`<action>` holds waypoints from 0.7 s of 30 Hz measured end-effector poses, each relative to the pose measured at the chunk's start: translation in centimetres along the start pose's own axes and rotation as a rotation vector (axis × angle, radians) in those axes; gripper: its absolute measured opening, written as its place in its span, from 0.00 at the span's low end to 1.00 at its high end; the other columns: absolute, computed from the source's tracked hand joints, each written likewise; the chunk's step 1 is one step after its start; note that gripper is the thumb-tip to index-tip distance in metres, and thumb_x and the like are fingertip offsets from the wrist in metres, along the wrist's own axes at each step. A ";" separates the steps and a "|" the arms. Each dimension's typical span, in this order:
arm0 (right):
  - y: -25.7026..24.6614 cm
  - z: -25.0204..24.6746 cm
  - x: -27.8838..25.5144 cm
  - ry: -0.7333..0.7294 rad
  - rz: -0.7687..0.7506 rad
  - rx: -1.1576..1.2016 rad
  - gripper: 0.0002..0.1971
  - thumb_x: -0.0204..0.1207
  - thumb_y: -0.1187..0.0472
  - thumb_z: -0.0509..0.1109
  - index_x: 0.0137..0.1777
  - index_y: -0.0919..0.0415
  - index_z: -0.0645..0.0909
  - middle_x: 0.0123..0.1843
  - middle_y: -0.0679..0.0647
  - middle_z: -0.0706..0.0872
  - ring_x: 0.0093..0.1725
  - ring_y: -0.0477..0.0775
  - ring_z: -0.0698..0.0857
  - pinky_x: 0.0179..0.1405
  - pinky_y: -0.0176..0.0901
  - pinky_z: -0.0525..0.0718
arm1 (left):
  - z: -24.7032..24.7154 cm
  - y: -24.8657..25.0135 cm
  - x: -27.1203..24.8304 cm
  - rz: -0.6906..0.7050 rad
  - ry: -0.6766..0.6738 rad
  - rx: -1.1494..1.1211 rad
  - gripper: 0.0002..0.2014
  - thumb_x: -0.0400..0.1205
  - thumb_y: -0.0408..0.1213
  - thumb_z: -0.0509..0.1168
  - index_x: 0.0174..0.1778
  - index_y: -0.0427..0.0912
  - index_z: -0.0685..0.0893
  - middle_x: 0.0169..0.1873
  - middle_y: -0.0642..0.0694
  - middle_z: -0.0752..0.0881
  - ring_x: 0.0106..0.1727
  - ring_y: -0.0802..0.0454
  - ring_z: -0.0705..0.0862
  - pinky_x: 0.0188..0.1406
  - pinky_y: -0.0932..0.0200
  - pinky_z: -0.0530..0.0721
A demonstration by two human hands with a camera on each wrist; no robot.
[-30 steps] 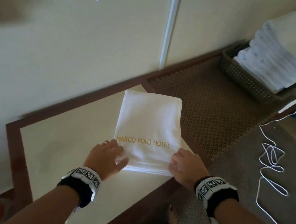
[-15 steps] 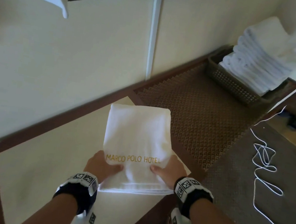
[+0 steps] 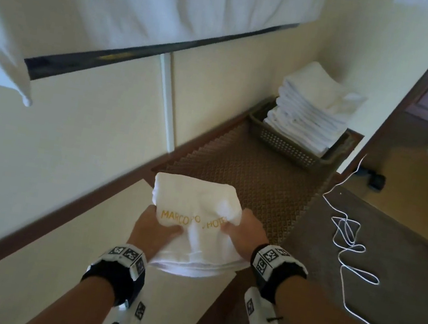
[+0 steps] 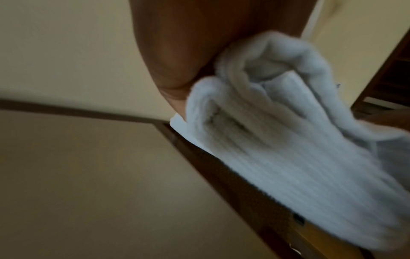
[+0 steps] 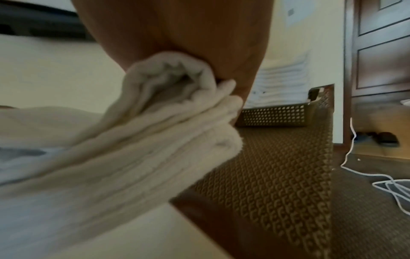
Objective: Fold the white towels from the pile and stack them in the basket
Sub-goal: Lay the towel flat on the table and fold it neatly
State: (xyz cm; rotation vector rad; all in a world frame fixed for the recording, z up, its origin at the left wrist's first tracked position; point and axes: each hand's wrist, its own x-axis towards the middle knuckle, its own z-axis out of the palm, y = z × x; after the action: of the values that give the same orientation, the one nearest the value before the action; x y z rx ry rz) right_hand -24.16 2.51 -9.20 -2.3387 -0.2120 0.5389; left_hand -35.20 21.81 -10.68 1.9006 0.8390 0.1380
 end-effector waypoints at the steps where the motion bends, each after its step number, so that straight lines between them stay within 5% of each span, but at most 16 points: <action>1: 0.3 -1.5 0.4 0.014 -0.005 0.015 0.22 0.78 0.49 0.72 0.64 0.61 0.72 0.56 0.53 0.79 0.54 0.54 0.80 0.52 0.47 0.77 | 0.5 1.5 0.2 0.030 -0.003 -0.013 0.23 0.70 0.36 0.82 0.55 0.43 0.78 0.46 0.49 0.84 0.48 0.49 0.84 0.39 0.58 0.78; 6: 2.1 -10.2 2.5 0.117 -0.052 0.070 0.22 0.77 0.48 0.73 0.61 0.61 0.73 0.57 0.53 0.79 0.57 0.58 0.80 0.51 0.46 0.75 | 5.4 10.1 1.0 0.134 -0.033 -0.079 0.20 0.70 0.38 0.82 0.50 0.48 0.77 0.46 0.50 0.85 0.49 0.52 0.84 0.45 0.54 0.82; 11: 6.5 -20.6 5.2 0.259 -0.090 0.095 0.19 0.77 0.48 0.74 0.55 0.60 0.72 0.51 0.51 0.77 0.52 0.56 0.78 0.45 0.45 0.71 | 13.7 19.2 1.9 0.249 -0.069 -0.141 0.16 0.74 0.36 0.80 0.51 0.43 0.81 0.47 0.47 0.87 0.50 0.48 0.86 0.49 0.48 0.85; 18: 14.5 -36.5 9.7 0.374 -0.063 0.150 0.19 0.77 0.52 0.72 0.61 0.62 0.74 0.55 0.55 0.80 0.54 0.58 0.81 0.51 0.48 0.78 | 27.5 31.1 3.1 0.394 -0.170 -0.220 0.12 0.75 0.33 0.80 0.45 0.48 0.83 0.43 0.54 0.88 0.44 0.58 0.87 0.39 0.62 0.83; 21: 16.9 -42.3 11.5 0.416 -0.066 0.112 0.15 0.77 0.53 0.71 0.56 0.61 0.74 0.51 0.54 0.80 0.51 0.58 0.80 0.48 0.47 0.75 | 32.6 35.0 4.1 0.441 -0.203 -0.251 0.12 0.75 0.35 0.80 0.51 0.43 0.86 0.44 0.56 0.89 0.45 0.61 0.86 0.41 0.64 0.84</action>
State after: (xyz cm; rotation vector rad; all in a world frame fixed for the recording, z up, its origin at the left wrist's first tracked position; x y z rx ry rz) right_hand 4.70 -32.36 3.32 -2.2655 -0.0604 0.0243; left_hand -0.62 -9.01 1.76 1.7972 0.2441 0.2992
